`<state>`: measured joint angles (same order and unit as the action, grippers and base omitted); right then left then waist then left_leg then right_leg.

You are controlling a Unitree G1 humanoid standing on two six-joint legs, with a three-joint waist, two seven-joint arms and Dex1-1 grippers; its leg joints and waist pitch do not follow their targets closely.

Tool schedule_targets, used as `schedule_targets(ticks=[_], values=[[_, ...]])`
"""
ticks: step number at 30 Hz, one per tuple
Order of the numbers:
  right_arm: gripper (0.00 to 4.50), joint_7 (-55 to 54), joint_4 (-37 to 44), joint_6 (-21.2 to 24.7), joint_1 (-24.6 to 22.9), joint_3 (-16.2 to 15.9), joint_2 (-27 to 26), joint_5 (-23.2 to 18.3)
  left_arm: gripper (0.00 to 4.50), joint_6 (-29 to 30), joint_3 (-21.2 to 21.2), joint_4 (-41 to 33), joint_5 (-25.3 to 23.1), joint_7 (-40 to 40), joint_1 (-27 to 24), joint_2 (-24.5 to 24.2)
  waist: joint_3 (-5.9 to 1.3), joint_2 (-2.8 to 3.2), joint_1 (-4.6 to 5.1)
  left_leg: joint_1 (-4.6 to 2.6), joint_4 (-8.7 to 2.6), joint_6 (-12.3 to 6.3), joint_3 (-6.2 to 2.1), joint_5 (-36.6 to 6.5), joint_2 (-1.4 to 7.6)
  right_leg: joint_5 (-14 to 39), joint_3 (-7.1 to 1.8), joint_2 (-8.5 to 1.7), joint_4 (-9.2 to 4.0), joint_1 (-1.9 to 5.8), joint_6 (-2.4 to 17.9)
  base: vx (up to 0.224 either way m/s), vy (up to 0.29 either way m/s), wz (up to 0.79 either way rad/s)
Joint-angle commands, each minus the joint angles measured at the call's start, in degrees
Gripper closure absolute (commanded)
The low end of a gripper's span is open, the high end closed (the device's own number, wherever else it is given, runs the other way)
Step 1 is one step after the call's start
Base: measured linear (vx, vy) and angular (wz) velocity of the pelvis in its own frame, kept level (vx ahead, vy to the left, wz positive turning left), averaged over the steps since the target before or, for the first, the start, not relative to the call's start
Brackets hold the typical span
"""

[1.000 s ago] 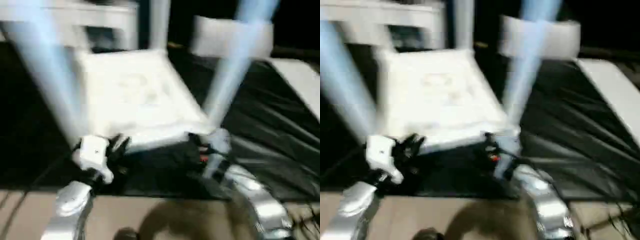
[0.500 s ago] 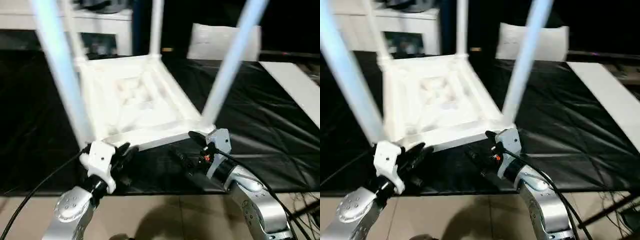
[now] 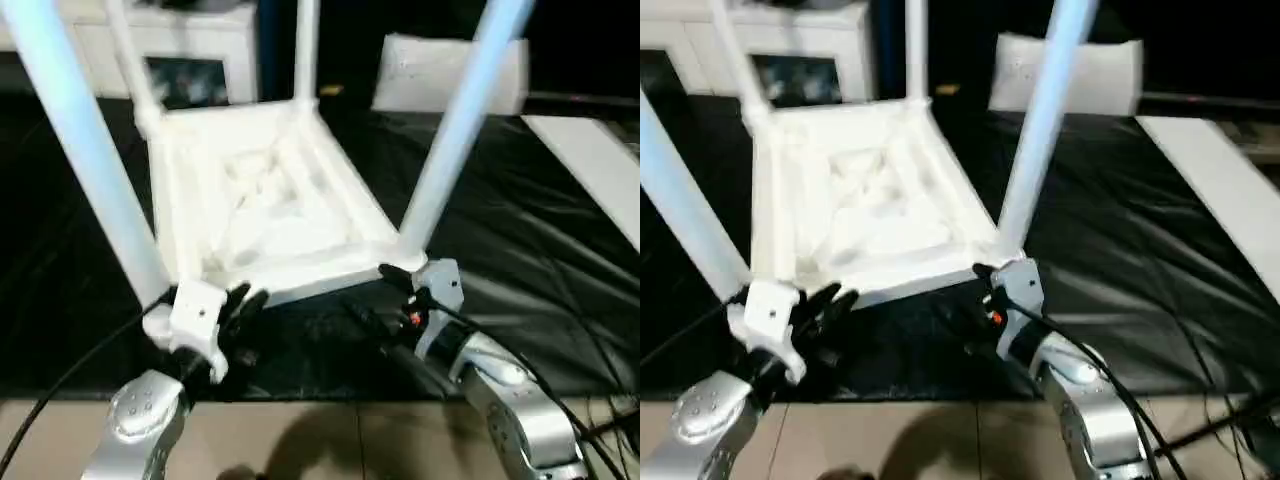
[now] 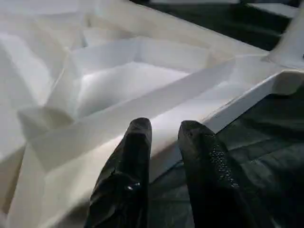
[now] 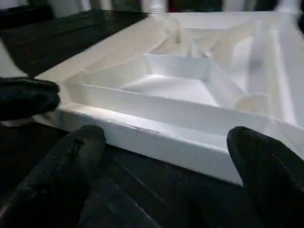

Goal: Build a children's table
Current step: Rotate table base

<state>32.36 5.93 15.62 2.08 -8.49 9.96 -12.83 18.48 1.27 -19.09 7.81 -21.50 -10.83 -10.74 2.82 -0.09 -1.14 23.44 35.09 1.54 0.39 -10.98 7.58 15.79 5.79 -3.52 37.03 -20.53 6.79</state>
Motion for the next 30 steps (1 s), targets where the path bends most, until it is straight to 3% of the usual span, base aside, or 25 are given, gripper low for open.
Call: schedule_targets(ticks=[1,2,3,4,5,6,7,8,9,10,11,12,13,15,17,19,20,22,26,29,30], values=[[0.0,-0.8,-0.24,0.02,-0.26,1.26,0.51,-0.11,3.35,0.33,0.68,-0.89,1.02,-0.88,-0.72,-0.26,-3.18,-0.21,-1.44,-1.03,-1.06,-13.91,2.2,1.91,1.27,-4.26,-5.4,-7.99,-6.92,1.43,4.68,-0.014,-0.075,0.3],[0.0,-0.85,-0.37,-0.01,-0.29,1.29,0.47,-0.13,3.35,-0.58,0.81,-0.91,1.15,-1.27,-0.87,-0.45,-2.44,-1.93,-3.05,1.02,-0.61,-9.2,3.76,0.57,1.39,3.23,-6.67,-10.04,-7.88,3.65,-1.51,-0.013,-0.151,0.16],[0.0,-0.85,-0.47,-0.08,-0.31,1.28,0.46,-0.11,3.35,-1.23,0.89,-0.93,1.25,-1.52,-0.96,-0.56,-2.54,-1.98,-5.93,1.68,1.91,-7.33,4.27,-2.61,1.65,9.57,-9.82,-12.63,-9.26,3.53,-7.49,0.005,-0.134,-0.09],[0.0,-0.76,-0.65,-0.34,-0.29,1.2,0.48,0.01,3.35,-1.74,0.76,-0.89,1.31,-1.66,-1.0,-0.66,-2.41,-2.09,-6.67,2.79,3.74,-6.21,3.65,-4.41,2.33,11.11,-11.16,-14.35,-9.06,4.2,-8.37,0.005,-0.134,-0.09],[0.0,-0.71,-0.74,-0.5,-0.27,1.14,0.5,0.09,3.35,-1.85,0.67,-0.91,1.41,-1.79,-1.06,-0.74,-2.24,-1.92,-6.99,3.17,3.65,-5.43,3.47,-4.01,2.57,10.79,-10.54,-13.98,-8.8,4.53,-7.13,0.004,-0.066,-0.01],[0.0,-0.6,-0.85,-0.84,-0.14,0.99,0.63,0.35,3.35,-1.56,0.43,-1.08,1.82,-2.07,-1.33,-0.82,-2.19,-1.2,-7.28,1.91,0.7,-4.2,3.7,-2.08,3.39,7.75,-8.3,-11.18,-8.07,3.84,-0.85,0.0,0.0,0.0],[0.0,-0.51,-0.9,-1.01,-0.04,0.9,0.77,0.52,3.35,-1.45,0.24,-1.2,1.98,-2.04,-1.52,-0.78,-2.52,-0.59,-7.18,0.91,-1.59,-4.13,4.1,-0.45,3.8,5.08,-6.58,-8.75,-7.25,3.88,2.2,0.0,0.0,0.0],[0.0,-0.37,-0.99,-1.25,0.14,0.74,0.95,0.64,3.35,-1.21,0.0,-1.4,2.41,-2.12,-1.76,-0.81,-2.93,0.31,-6.44,-1.64,-3.87,-6.48,4.91,3.41,4.74,-1.91,-3.87,-3.74,-5.12,2.3,4.46,0.002,0.05,0.02],[0.0,-0.2,-1.13,-1.48,0.37,0.6,1.11,0.68,3.35,-1.18,-0.33,-1.56,2.92,-2.25,-2.01,-0.81,-3.73,1.25,-5.54,-2.9,-3.78,-9.36,4.0,6.22,6.17,-6.68,-3.19,-2.63,-3.13,1.61,5.12,0.01,0.086,0.01],[0.0,-0.13,-1.21,-1.59,0.48,0.53,1.18,0.69,3.15,-1.19,-0.49,-1.64,3.2,-2.35,-2.13,-0.82,-3.74,1.63,-5.44,-3.15,-3.78,-9.08,3.54,6.27,6.84,-7.29,-3.08,-2.47,-2.95,1.25,5.1,0.0,0.0,0.0],[0.0,0.25,-1.43,-1.84,0.87,0.42,1.24,0.56,3.04,-1.39,-1.1,-1.9,4.5,-2.74,-2.46,-0.65,-3.4,1.63,-5.24,-2.88,-4.28,-7.37,3.71,1.85,6.99,-6.38,-3.36,-3.02,-3.4,1.37,4.94,-0.007,0.086,-0.06],[0.0,0.5,-1.56,-1.98,1.1,0.39,1.24,0.47,2.98,-1.57,-1.48,-2.05,5.33,-2.96,-2.66,-0.51,-3.09,1.39,-4.88,-2.37,-5.03,-4.36,4.31,-5.49,6.28,-4.13,-3.59,-3.58,-4.04,1.85,5.09,-0.047,0.08,-0.07],[0.0,0.9,-1.69,-2.05,1.55,0.31,1.25,0.22,2.98,-1.54,-1.72,-2.48,6.11,-3.43,-3.14,-0.79,-2.93,1.2,-4.74,-2.21,-5.48,-2.69,4.56,-9.34,6.0,-2.24,-3.69,-3.78,-4.39,2.06,4.78,-0.089,0.105,-0.13],[0.0,1.16,-1.85,-2.26,2.31,0.32,1.2,0.01,2.74,-1.98,-1.7,-3.08,7.04,-4.72,-4.16,-1.48,-2.09,0.64,-3.85,-1.88,-6.56,2.3,5.15,-21.22,5.36,9.13,-4.32,-4.23,-5.57,1.82,2.2,-0.08,0.05,-0.11],[0.0,-0.09,-2.37,-1.94,3.35,0.71,1.07,0.65,2.62,-1.98,-1.67,-3.84,7.8,-5.97,-5.54,-2.12,-1.83,0.47,-3.34,-2.5,-6.45,4.46,5.48,-26.39,5.17,18.3,-5.0,-4.78,-6.65,0.89,-0.03,-0.03,0.01,-0.04],[0.0,-2.38,-3.69,-2.32,5.58,2.19,0.72,1.33,2.55,-1.91,-2.36,-4.69,9.27,-7.77,-7.65,-3.09,-1.59,0.38,-2.79,-2.1,-6.79,5.41,5.37,-27.78,4.97,22.87,-5.12,-4.98,-7.1,0.96,-1.96,-0.065,0.01,-0.15],[0.0,-4.13,-4.83,-2.64,7.15,3.25,0.66,1.89,2.46,-2.29,-3.19,-5.09,10.07,-8.88,-9.17,-3.91,-1.62,0.18,-2.25,-2.29,-6.71,5.77,5.39,-27.86,4.9,24.02,-5.21,-4.93,-7.43,0.49,-2.85,-0.063,0.004,-0.15],[0.0,-5.66,-6.27,-2.91,8.87,4.38,0.64,2.14,2.26,-2.9,-4.29,-5.27,10.83,-9.94,-10.63,-4.72,-1.72,-0.08,-1.95,-2.28,-6.63,5.57,5.49,-27.0,4.8,23.25,-5.28,-4.96,-7.46,0.45,-2.72,0.0,0.0,0.0],[0.0,-7.76,-13.59,-4.18,15.19,7.61,1.07,1.72,1.92,-7.0,-10.15,-2.98,11.36,-10.81,-12.65,-6.57,-1.9,-0.34,-2.04,-3.14,-6.31,4.38,6.4,-24.42,4.91,18.46,-5.57,-4.44,-7.38,-0.24,-1.17,0.0,0.0,0.0],[0.0,-7.68,-17.38,-5.31,17.93,8.23,1.86,1.81,1.71,-9.25,-13.26,-0.16,11.4,-10.41,-11.99,-7.34,-1.94,-0.19,-2.09,-2.65,-6.4,4.02,6.69,-22.34,4.9,17.41,-5.37,-4.31,-7.03,0.12,-0.76,0.0,0.0,0.0],[0.0,-7.63,-19.12,-5.75,19.13,8.77,1.98,1.54,1.71,-10.26,-14.6,1.19,11.57,-10.04,-11.53,-7.55,-2.01,-0.09,-2.22,-2.94,-6.32,4.15,6.94,-22.42,5.01,17.09,-5.39,-4.26,-7.13,-0.12,-0.71,0.0,0.0,0.0]])
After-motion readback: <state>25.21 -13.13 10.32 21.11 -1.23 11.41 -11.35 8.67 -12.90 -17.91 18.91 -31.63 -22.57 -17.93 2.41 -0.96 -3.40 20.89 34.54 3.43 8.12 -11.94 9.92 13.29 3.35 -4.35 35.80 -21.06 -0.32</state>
